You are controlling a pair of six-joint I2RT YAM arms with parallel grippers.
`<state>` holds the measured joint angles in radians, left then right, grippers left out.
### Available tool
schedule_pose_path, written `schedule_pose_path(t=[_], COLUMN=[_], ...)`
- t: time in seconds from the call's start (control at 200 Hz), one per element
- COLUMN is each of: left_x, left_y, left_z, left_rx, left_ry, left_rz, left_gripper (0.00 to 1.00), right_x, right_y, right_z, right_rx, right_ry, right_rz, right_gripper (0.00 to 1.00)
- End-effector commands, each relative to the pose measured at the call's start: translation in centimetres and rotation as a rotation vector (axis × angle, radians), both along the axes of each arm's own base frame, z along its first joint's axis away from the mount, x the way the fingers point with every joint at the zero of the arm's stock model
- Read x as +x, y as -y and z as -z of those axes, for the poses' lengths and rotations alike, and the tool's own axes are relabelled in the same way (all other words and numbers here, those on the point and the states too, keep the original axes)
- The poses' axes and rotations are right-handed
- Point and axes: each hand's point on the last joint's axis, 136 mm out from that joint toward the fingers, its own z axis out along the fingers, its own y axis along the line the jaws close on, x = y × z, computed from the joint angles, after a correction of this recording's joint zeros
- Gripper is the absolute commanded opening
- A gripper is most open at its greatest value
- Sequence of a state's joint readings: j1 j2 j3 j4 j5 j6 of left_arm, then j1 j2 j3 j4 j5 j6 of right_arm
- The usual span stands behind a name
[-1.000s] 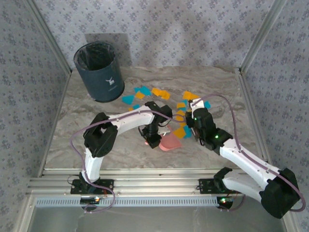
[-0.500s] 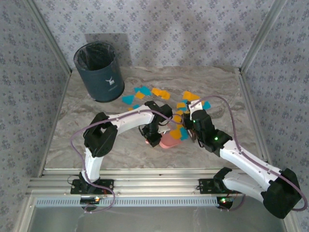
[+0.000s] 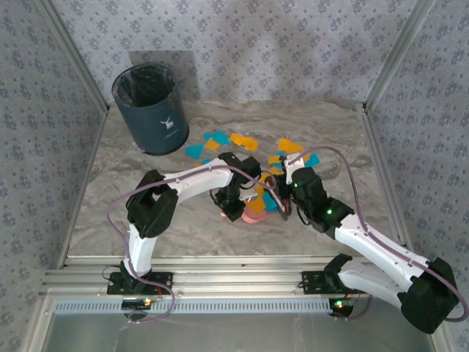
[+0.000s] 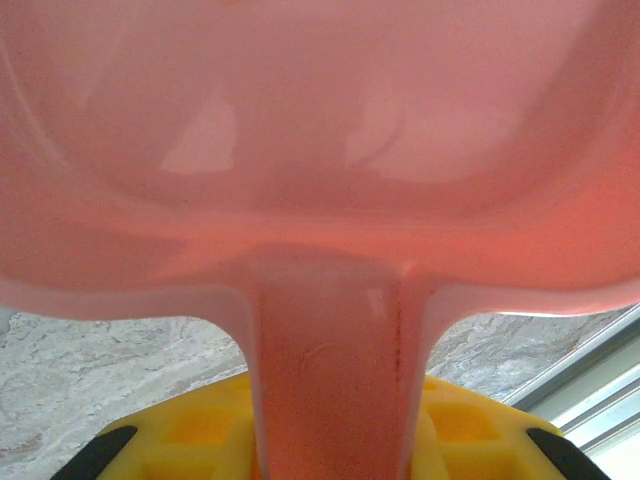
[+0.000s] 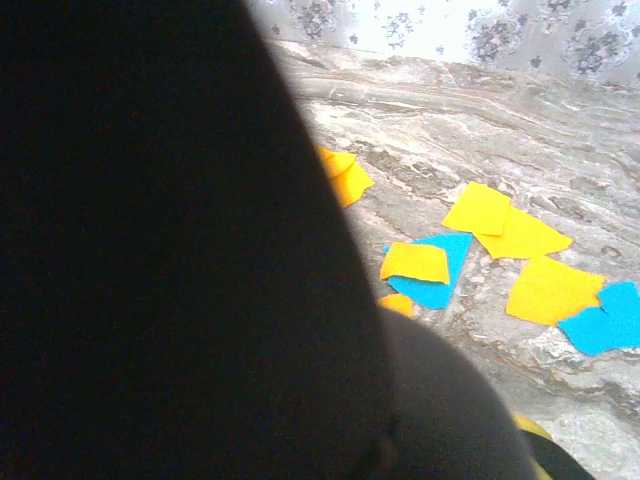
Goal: Sweep away the paper scraps from the table
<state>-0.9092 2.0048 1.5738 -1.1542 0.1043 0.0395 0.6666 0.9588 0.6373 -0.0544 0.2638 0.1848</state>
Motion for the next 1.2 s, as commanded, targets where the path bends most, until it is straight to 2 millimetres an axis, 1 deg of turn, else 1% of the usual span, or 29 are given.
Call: schedule_pose_path(t=[0.0, 0.17, 0.305, 0.46, 0.66, 0.73, 0.83, 1.089, 1.194], left_x=[-0.5, -1.5, -2.1, -2.4, -2.7, -2.9, -3.1, -3.7, -3.9], left_y=[-0.3, -0.8, -1.2, -1.6, -1.8, -2.0, -2.4, -3.3, -3.5], left_z=[0.0, 0.0, -0.3, -0.5, -0.8, -0.8, -0.9, -0.8, -0.8], left_rx=[0.01, 0.009, 0.005, 0.004, 0.005, 0.008, 0.021, 0.038, 0.04], left_ry=[-0.03, -0.062, -0.072, -0.075, -0.079, -0.087, -0.089, -0.096, -0.105], left_rz=[0.002, 0.023, 0.035, 0.038, 0.045, 0.047, 0.056, 0.068, 0.073], left_gripper=[0.0, 0.0, 0.0, 0.0, 0.0, 0.0, 0.0, 0.0, 0.0], right_x=[-0.4, -0.2, 0.1, 0.2, 0.1, 0.0, -0.1, 0.2, 0.4], right_y=[-1.2, -0.3, 1.4, 3.3, 4.3, 4.3, 3.9, 1.8, 1.0], right_z=[-0.8, -2.0, -2.4, -2.3, -1.8, -1.4, -0.7, 0.8, 1.0], right_rx=[0.067, 0.081, 0.062, 0.028, -0.003, -0.01, -0.006, 0.025, 0.041], right_ry=[0.011, 0.059, 0.084, 0.093, 0.078, 0.065, 0.041, -0.011, -0.023], right_rz=[-0.042, 0.006, 0.089, 0.182, 0.227, 0.23, 0.213, 0.144, 0.127], right_gripper=[0.0, 0.0, 0.0, 0.0, 0.0, 0.0, 0.0, 0.0, 0.0])
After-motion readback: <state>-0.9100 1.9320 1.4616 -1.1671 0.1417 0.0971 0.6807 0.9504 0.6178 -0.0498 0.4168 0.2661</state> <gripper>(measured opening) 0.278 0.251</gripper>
